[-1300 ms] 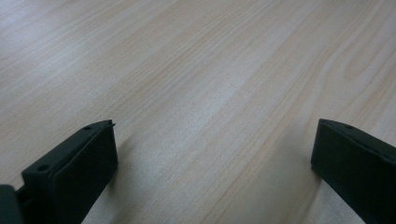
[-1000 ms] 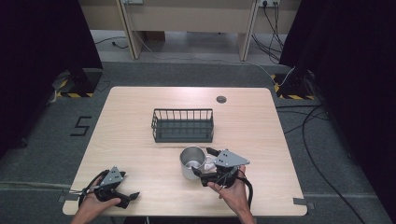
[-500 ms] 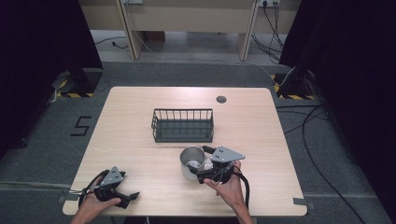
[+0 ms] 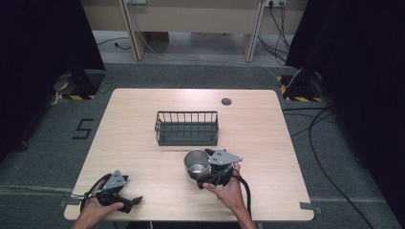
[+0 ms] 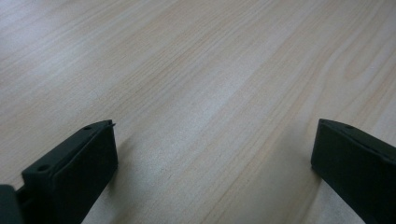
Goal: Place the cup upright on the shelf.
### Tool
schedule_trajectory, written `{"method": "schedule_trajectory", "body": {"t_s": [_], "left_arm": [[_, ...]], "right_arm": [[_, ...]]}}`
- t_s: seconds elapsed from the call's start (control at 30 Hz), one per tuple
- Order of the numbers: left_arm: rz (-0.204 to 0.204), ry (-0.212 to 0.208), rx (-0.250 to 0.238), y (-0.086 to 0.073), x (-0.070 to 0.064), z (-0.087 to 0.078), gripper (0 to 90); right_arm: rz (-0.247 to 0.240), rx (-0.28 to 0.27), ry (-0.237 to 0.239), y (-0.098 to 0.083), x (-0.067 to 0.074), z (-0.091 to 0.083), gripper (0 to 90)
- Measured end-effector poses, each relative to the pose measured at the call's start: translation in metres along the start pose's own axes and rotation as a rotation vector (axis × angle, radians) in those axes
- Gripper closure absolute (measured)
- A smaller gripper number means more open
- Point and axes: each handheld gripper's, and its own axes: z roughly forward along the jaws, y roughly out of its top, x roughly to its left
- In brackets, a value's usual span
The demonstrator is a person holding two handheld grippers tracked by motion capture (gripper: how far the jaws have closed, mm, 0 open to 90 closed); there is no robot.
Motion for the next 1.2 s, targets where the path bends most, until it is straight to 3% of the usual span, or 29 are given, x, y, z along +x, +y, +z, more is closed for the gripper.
{"method": "schedule_trajectory", "body": {"t_s": [0.4, 0.97, 1.2], "left_arm": [[0.000, 0.000, 0.000, 0.000, 0.000, 0.000, 0.0], [0.001, -0.001, 0.002, 0.000, 0.000, 0.000, 0.0], [0.001, -0.001, 0.001, 0.000, 0.000, 0.000, 0.0]], "right_arm": [[-0.003, -0.006, -0.009, 0.003, 0.000, 0.007, 4.7], [-0.036, -0.001, 0.022, 0.005, -0.003, 0.008, 6.1], [-0.032, -0.022, 0.014, 0.014, -0.001, 0.006, 6.2]]}}
